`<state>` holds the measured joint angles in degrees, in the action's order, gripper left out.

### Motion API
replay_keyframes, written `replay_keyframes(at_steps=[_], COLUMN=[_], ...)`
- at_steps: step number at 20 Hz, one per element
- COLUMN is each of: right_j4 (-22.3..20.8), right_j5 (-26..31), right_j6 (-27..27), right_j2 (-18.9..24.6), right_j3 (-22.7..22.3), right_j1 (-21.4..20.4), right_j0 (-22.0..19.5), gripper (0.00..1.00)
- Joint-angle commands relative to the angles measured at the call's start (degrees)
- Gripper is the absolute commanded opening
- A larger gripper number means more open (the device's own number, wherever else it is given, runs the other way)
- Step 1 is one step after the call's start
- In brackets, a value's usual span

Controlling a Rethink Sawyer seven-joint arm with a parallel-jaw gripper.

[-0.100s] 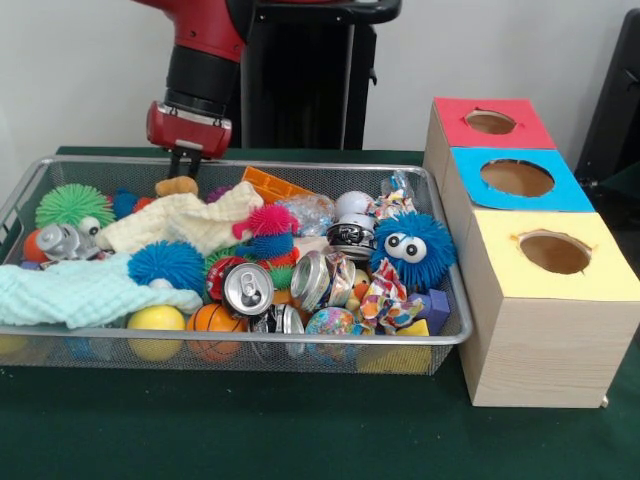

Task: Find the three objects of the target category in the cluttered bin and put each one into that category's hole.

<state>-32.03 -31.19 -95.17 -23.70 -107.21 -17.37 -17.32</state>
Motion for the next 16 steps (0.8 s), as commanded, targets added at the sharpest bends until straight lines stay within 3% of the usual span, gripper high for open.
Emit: replay_keyframes(at_steps=[1, 16], right_j4=[-1.59, 1.48], right_j5=[-0.68, -5.36], right_j6=[-8.30, -8.03], right_j2=[8.52, 6.73], right_j3=[2.41, 1.95], right_j1=[-0.44, 0.91], right_j0=[0.56, 2.54], gripper=[1.00, 1.00])
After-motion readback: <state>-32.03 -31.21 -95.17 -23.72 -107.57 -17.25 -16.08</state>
